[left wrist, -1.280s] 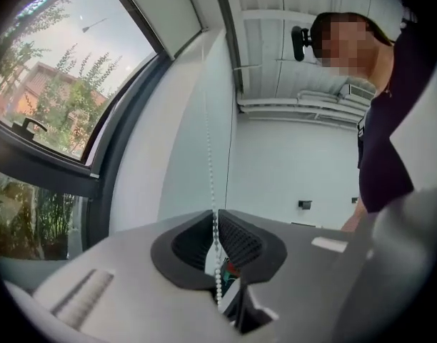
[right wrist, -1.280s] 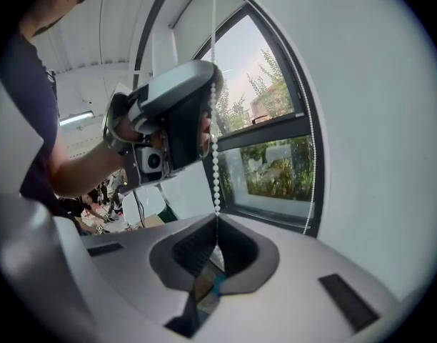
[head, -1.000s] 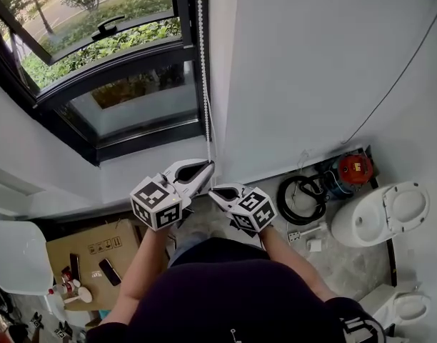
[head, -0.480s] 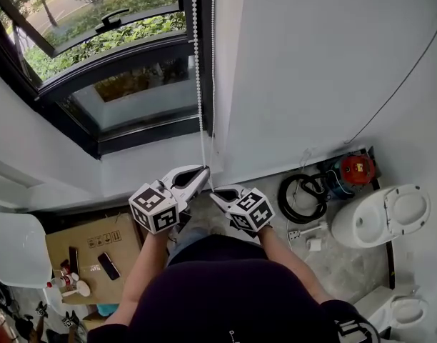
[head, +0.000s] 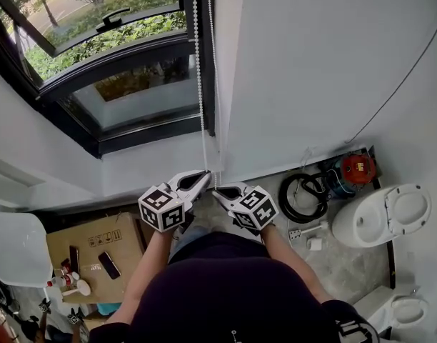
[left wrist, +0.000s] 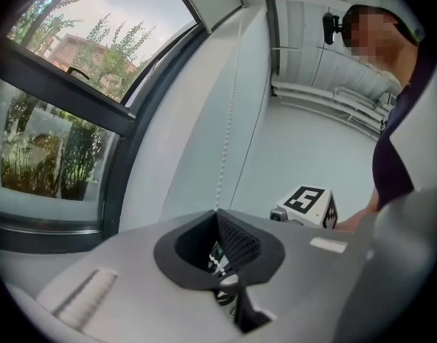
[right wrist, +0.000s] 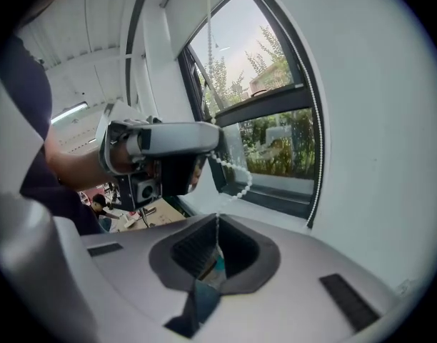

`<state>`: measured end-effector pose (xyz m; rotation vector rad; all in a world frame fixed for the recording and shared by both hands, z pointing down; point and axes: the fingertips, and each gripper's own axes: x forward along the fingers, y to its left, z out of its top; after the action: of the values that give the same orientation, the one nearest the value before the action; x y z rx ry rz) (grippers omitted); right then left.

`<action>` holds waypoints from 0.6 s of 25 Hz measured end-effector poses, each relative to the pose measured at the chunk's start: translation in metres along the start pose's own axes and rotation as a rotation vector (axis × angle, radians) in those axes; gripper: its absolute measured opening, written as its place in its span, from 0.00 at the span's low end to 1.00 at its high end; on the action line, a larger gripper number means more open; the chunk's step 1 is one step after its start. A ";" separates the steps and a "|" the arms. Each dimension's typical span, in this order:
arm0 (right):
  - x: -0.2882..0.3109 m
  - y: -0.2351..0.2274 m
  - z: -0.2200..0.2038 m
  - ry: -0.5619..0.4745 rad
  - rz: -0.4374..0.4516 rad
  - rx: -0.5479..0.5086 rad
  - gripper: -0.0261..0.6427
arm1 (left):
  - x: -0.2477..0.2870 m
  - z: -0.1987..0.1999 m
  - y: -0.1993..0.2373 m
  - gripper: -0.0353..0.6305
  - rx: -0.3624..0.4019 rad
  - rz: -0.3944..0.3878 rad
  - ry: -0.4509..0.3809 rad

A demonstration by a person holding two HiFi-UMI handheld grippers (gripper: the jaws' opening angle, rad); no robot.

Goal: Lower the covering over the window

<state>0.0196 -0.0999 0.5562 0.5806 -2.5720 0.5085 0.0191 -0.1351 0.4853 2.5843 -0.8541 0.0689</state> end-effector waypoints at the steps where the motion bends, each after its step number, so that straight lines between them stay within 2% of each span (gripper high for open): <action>1: -0.001 -0.001 0.002 -0.006 -0.004 -0.008 0.06 | 0.002 -0.002 0.000 0.07 -0.002 -0.003 0.007; 6: -0.019 -0.018 0.016 -0.057 -0.067 -0.032 0.06 | 0.009 -0.021 0.003 0.07 -0.019 -0.001 0.048; 10: -0.049 -0.031 0.041 -0.163 -0.104 0.002 0.07 | 0.010 -0.038 0.007 0.07 -0.024 0.011 0.093; 13: -0.072 -0.036 0.066 -0.241 -0.123 -0.013 0.14 | 0.013 -0.044 0.007 0.07 -0.026 0.011 0.098; 15: -0.086 -0.038 0.085 -0.289 -0.138 -0.030 0.14 | 0.015 -0.044 0.006 0.07 -0.028 0.007 0.097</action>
<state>0.0786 -0.1423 0.4523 0.8697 -2.7758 0.3605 0.0317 -0.1303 0.5303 2.5296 -0.8236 0.1817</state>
